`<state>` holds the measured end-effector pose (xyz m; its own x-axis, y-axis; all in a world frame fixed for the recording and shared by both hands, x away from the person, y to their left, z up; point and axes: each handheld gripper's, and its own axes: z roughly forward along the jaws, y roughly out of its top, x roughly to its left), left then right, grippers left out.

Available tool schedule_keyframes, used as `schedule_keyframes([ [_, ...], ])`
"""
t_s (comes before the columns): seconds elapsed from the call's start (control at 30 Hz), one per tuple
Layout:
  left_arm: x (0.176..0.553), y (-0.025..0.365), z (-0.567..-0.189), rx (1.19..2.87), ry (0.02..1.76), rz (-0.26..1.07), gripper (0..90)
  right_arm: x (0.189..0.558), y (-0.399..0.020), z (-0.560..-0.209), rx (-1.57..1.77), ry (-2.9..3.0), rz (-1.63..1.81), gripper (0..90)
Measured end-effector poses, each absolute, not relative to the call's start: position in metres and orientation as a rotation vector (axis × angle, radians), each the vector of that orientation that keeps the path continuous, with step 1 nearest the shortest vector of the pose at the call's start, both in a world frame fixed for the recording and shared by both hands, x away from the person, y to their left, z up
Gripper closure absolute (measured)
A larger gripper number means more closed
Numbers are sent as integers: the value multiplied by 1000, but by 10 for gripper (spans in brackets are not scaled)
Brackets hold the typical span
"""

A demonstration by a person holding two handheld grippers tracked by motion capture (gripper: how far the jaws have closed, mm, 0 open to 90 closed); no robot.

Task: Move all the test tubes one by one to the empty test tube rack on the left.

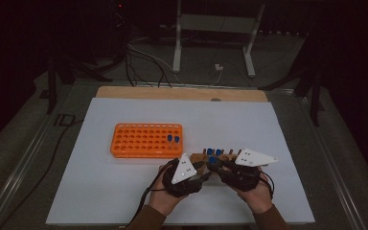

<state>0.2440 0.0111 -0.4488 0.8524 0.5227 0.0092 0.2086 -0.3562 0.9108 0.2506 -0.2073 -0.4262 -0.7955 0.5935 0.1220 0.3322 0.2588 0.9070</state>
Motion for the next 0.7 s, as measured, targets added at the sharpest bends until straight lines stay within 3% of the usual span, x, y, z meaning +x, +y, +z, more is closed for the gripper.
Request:
schedule_keyframes([
  [0.37, 245, 12, -449, 1949, 537, 342, 752, 250, -204, -427, 851, 2301, 1570, 771],
  [0.6, 246, 13, -449, 1945, 535, 331, 774, 250, -204, -427, 853, 2304, 1580, 764],
  [0.7, 246, 13, -450, 1949, 539, 332, 775, 250, -206, -426, 853, 2289, 1623, 648],
])
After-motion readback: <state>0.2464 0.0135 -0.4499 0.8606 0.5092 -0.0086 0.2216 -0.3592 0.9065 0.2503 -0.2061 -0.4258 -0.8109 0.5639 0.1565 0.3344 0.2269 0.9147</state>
